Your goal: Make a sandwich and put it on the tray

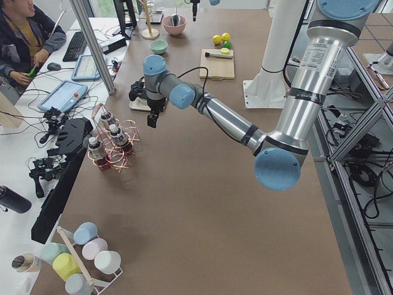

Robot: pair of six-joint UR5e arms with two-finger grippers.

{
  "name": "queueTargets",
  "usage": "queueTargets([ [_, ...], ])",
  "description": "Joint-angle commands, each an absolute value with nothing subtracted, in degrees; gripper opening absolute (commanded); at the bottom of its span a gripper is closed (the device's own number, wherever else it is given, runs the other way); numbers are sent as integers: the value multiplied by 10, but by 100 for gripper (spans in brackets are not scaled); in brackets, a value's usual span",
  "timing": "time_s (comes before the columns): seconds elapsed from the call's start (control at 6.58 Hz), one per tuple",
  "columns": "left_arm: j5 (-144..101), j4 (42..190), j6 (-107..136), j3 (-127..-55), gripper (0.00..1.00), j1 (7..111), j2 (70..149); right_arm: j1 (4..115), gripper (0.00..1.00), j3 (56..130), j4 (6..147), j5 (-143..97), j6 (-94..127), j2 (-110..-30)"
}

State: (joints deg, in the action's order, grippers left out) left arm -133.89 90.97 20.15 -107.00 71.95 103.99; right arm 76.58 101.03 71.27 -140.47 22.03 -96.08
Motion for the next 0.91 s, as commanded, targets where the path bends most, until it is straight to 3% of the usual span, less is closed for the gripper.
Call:
queueTargets([
  [0.0,-1353,807,-22,-1076,98,817,984,855,100,1012,860,-1370,11,-961],
  [0.3,-1310,755,-151,-1035,98,873,953,882,100,1012,918,-1333,-66,-962],
  [0.76,-1303,768,-134,-1046,98,944,869,882,100,1014,918,-1323,-67,-969],
])
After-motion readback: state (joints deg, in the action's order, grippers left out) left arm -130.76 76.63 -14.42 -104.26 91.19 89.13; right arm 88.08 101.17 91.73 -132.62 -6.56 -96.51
